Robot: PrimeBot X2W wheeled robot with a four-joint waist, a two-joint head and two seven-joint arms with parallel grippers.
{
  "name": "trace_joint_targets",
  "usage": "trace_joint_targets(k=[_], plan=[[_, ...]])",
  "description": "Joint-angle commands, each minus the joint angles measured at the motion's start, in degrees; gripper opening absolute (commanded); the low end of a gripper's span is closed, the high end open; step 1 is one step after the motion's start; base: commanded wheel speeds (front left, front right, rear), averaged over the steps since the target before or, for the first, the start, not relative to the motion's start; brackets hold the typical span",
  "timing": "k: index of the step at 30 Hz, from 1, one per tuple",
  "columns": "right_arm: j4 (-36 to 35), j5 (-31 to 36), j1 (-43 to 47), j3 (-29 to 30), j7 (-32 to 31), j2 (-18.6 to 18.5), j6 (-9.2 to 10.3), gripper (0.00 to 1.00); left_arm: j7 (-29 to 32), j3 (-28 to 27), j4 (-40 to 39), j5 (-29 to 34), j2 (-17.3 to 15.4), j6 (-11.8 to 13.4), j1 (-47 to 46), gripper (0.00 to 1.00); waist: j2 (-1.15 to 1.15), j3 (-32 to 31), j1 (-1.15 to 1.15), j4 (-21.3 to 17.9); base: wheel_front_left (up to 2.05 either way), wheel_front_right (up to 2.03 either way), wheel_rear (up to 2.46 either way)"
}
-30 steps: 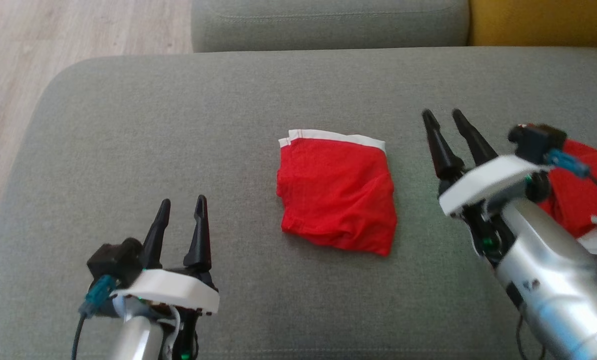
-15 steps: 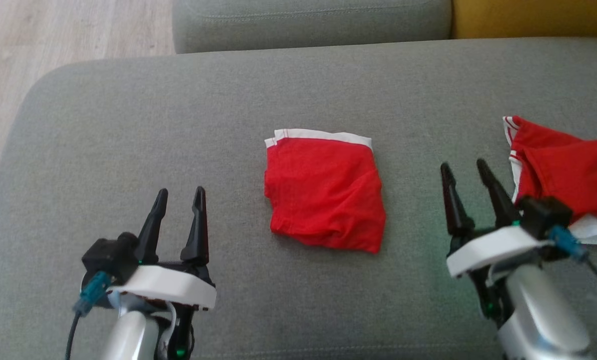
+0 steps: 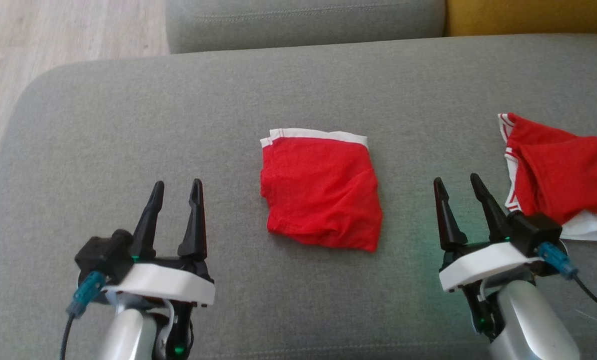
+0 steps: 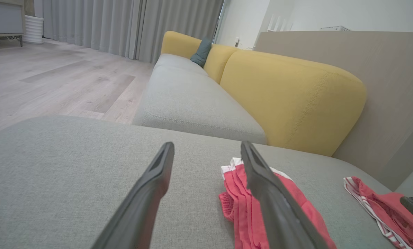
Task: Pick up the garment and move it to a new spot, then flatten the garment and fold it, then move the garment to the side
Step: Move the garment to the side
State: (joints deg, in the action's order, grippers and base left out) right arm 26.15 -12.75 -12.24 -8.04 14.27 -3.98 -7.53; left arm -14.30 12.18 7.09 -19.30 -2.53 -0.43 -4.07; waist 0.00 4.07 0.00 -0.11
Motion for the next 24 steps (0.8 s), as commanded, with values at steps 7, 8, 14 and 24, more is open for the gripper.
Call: trace_joint_targets(k=[7, 8, 14, 24], plan=[[-0.17, -5.12, -3.26, -3.62, -3.28, 1.03, 0.04, 1.00, -0.70, 0.03, -1.30, 0.23, -0.34, -0.22, -2.62, 1.00, 0.00, 1.88, 0.00, 2.30, 0.00, 0.00, 0.00], [0.40, -6.30, -3.67, -4.02, -4.05, 1.05, 0.04, 1.00, -0.70, 0.18, -1.18, 0.16, -0.34, -0.18, -2.76, 1.00, 0.00, 2.30, 0.00, 2.77, 0.00, 0.00, 0.00], [5.03, -13.88, -7.06, -7.37, -7.21, 1.09, 0.04, 1.00, -0.70, 0.86, -0.52, 0.05, -0.34, -0.11, -3.44, 1.00, 0.00, 4.27, 0.00, 5.25, 0.00, 0.00, 0.00], [16.01, -23.04, -14.16, -11.79, -9.13, 1.10, 0.04, 1.00, -0.70, 1.53, -0.38, -0.16, -0.34, 0.01, -5.03, 1.00, 0.00, 6.65, 0.00, 7.42, 0.00, 0.00, 0.00]])
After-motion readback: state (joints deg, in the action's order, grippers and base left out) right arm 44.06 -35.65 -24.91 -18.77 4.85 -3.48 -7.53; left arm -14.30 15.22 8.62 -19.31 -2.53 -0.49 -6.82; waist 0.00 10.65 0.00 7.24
